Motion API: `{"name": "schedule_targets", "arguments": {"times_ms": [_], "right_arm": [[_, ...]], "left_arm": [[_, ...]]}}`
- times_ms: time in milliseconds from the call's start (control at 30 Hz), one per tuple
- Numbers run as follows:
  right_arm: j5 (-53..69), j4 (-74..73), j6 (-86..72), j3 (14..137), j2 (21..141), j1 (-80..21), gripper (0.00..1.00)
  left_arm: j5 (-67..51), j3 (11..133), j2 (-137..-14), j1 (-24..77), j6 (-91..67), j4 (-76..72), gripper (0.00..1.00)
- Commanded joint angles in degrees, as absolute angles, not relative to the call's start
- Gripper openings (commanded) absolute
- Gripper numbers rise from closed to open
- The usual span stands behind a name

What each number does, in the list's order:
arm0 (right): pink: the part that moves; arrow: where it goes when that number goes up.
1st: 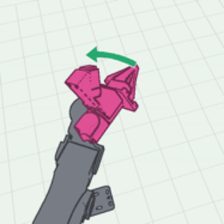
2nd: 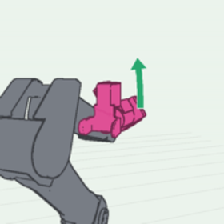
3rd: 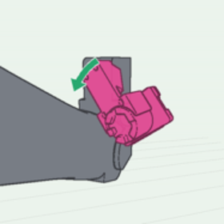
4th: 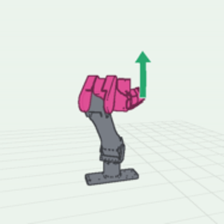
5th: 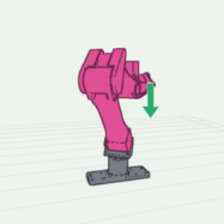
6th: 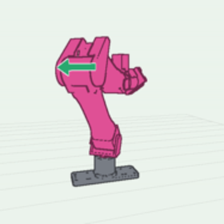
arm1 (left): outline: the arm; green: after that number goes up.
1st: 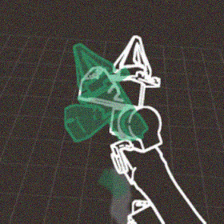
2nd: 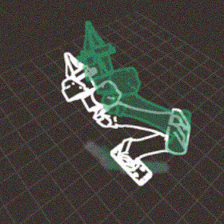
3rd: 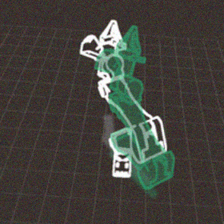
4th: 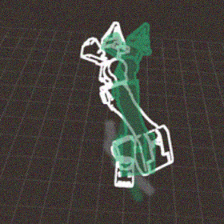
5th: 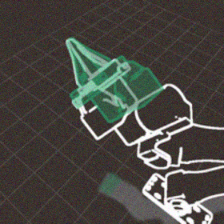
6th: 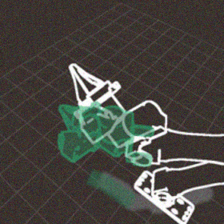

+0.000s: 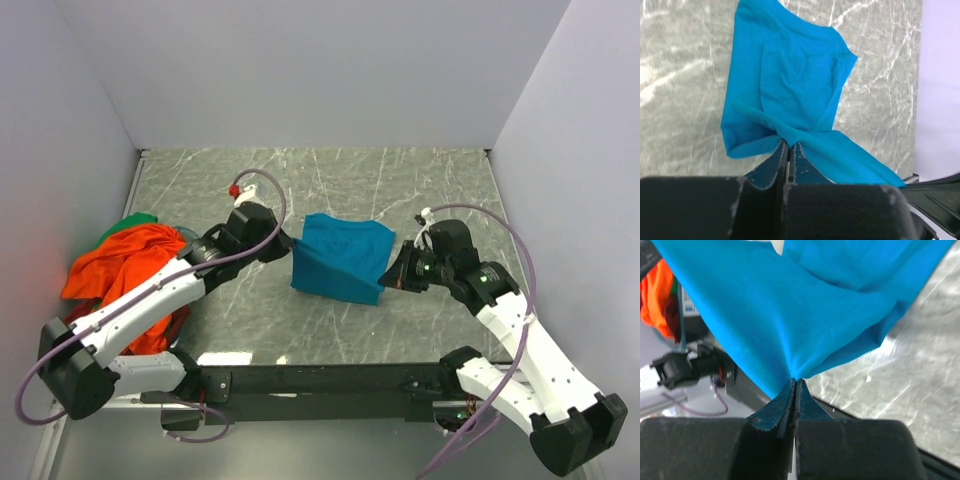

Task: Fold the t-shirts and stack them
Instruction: Fold the tshirt

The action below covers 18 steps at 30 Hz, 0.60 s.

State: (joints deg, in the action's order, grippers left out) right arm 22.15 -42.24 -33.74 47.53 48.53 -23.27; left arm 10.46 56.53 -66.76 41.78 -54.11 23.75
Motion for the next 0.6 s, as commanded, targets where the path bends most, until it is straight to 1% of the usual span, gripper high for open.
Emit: {"name": "schedule_targets", "arguments": {"times_ms": [0,100,233,467,567], "right_arm": [[16.4,-40.1,-32.4,52.5,50.6,-22.8,0.0],[14.9,-40.1,-31.8,54.1,52.6,-22.0,0.0],[16.0,-39.6,-31.0,54.7,55.7,-20.2,0.0],[22.0,-36.9,-30.1,54.5,60.0,-15.4,0.0],[24.3,-35.8,-29.6,54.5,61.4,-14.9,0.0]], "left_arm": [[10.4,61.7,-69.1,40.2,-50.7,20.0,0.0],[9.5,63.2,-71.5,39.3,-49.8,19.5,0.01],[8.1,65.8,-74.9,37.8,-49.0,19.4,0.01],[8.2,70.0,-80.3,36.0,-48.2,20.6,0.01],[8.3,70.1,-80.8,35.6,-48.2,20.3,0.01]]}}
